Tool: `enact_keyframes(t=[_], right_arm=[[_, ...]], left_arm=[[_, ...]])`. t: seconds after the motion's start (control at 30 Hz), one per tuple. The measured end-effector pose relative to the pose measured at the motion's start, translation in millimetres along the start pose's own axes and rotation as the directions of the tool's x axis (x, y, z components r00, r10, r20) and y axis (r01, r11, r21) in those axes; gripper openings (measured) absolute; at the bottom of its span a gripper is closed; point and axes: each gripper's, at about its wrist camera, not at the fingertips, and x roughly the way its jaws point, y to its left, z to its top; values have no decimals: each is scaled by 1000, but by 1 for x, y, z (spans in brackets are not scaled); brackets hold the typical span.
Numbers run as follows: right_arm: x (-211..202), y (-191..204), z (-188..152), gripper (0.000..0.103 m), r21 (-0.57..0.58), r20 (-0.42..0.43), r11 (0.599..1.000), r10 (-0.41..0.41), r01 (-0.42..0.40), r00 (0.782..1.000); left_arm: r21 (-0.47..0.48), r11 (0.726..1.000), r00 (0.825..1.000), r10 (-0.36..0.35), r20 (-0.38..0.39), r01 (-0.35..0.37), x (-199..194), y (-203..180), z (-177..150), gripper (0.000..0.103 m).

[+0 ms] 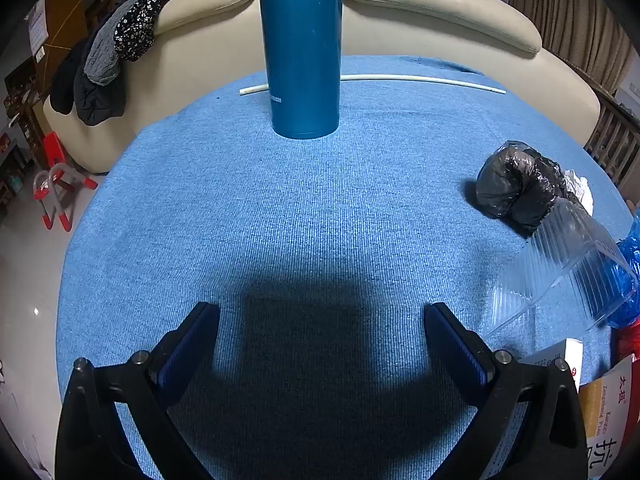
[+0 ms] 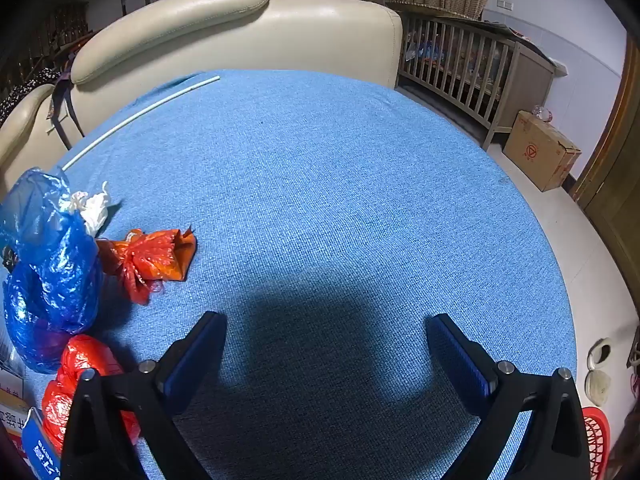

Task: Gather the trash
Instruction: 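Move both tools toward the trash items on the blue table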

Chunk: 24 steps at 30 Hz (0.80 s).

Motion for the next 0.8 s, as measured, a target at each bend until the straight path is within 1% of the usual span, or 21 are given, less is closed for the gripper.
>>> enact_keyframes(t=[0.13,0.3,0.33,0.4,0.47,0.53,0.73,0.8], right_arm=[[1,0,0,103,-1,0,1000,-2,2,1000],[0,0,0,103,-2,-1,1000,0,0,1000],[-2,-1,-2,103,-9,-5,1000,7,-7,1000],[-10,-6,-11,103,6,-3,1000,-6,6,1000],[-23,-13,-20,103,17,26,1000,-14,13,1000],[-36,-13,-26,103,17,52,1000,-11,10,999],[-101,-28,-55,103,40,128,998,52,-58,990],[-124,-24,-66,103,22,154,997,67,-72,986]], left_arm=[[0,1000,1000,-1,-1,1,0,0,0,103],[8,1000,1000,-29,-1,29,-2,2,-1,103],[5,999,999,-35,-2,35,-4,3,-1,103],[3,999,999,-33,4,33,-18,9,-2,103],[10,1000,1000,-27,16,26,-23,9,-8,103],[20,999,999,-37,26,37,-33,7,-12,103],[30,997,995,-77,58,75,-65,-2,-27,103],[48,995,994,-85,67,82,-75,-10,-31,103]])
